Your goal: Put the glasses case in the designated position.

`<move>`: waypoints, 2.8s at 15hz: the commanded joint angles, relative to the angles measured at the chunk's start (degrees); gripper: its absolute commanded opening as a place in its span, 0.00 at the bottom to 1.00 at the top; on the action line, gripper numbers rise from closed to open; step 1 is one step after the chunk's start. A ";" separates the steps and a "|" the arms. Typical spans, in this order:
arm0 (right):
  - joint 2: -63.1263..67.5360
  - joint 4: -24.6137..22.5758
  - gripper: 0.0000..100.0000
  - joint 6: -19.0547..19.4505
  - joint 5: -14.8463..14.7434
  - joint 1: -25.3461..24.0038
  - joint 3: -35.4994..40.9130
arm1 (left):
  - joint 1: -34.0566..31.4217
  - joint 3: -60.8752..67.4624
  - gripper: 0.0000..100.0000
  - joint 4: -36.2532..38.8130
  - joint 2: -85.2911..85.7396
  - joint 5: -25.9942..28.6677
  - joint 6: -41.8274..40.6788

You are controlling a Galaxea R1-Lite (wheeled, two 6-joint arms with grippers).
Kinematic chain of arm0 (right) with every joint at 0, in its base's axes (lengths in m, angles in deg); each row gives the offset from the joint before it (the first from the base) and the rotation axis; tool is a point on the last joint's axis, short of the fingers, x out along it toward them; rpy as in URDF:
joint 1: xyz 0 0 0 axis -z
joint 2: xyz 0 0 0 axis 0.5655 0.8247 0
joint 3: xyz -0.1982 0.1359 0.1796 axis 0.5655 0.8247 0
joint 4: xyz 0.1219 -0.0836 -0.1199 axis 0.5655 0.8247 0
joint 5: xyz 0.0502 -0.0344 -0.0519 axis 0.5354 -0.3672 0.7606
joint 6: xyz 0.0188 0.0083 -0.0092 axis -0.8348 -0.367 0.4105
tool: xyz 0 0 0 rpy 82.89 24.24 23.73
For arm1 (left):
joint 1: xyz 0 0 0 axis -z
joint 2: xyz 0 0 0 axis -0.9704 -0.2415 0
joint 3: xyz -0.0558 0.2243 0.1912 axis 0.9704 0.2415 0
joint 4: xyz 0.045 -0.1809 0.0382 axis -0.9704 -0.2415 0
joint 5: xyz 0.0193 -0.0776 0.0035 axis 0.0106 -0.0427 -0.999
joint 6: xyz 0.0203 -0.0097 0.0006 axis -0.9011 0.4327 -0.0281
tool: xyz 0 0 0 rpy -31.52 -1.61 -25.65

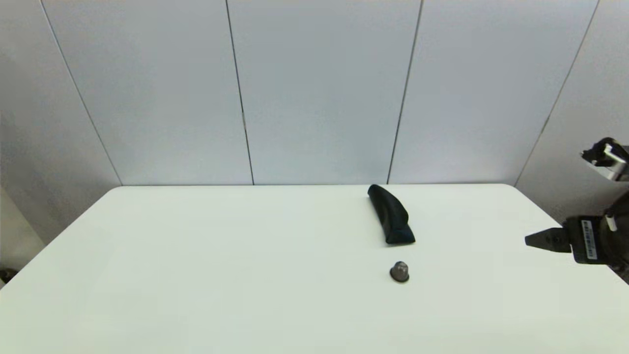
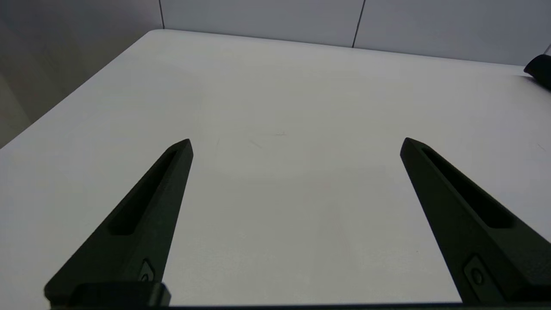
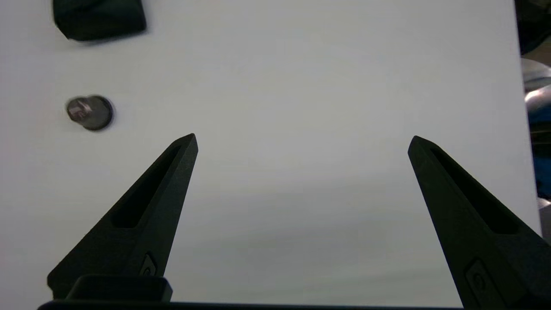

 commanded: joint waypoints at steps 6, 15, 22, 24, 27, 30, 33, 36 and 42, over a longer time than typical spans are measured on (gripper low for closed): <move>-20.53 -1.50 1.00 1.89 0.00 5.80 13.19 | -0.02 0.00 1.00 0.18 -0.09 -0.11 0.04; -34.42 -4.22 1.00 5.06 1.32 7.21 26.11 | -0.02 0.00 1.00 0.18 -0.09 -0.03 0.04; -44.26 -5.19 1.00 5.93 2.55 6.15 35.08 | -0.02 0.00 1.00 0.00 -0.09 -0.03 0.04; -47.07 -4.84 1.00 6.99 2.90 6.07 37.10 | -0.02 0.00 1.00 0.00 -0.09 -0.03 0.04; -49.53 -5.54 1.00 7.16 3.34 5.98 39.65 | -0.02 0.00 1.00 0.00 -0.09 -0.03 0.04; -52.52 -9.94 1.00 7.43 3.34 5.89 41.93 | -0.02 0.00 1.00 0.18 -0.09 -0.03 0.04; -54.10 -13.01 1.00 8.48 3.34 5.89 41.93 | -0.02 0.00 1.00 0.00 -0.09 -0.03 0.04; -55.42 -15.82 1.00 9.19 3.34 5.89 42.02 | -0.02 0.00 1.00 0.18 -0.09 -0.11 0.04; -58.85 -21.27 1.00 11.03 3.17 5.98 43.43 | -0.02 0.00 1.00 0.18 -0.09 -0.11 0.04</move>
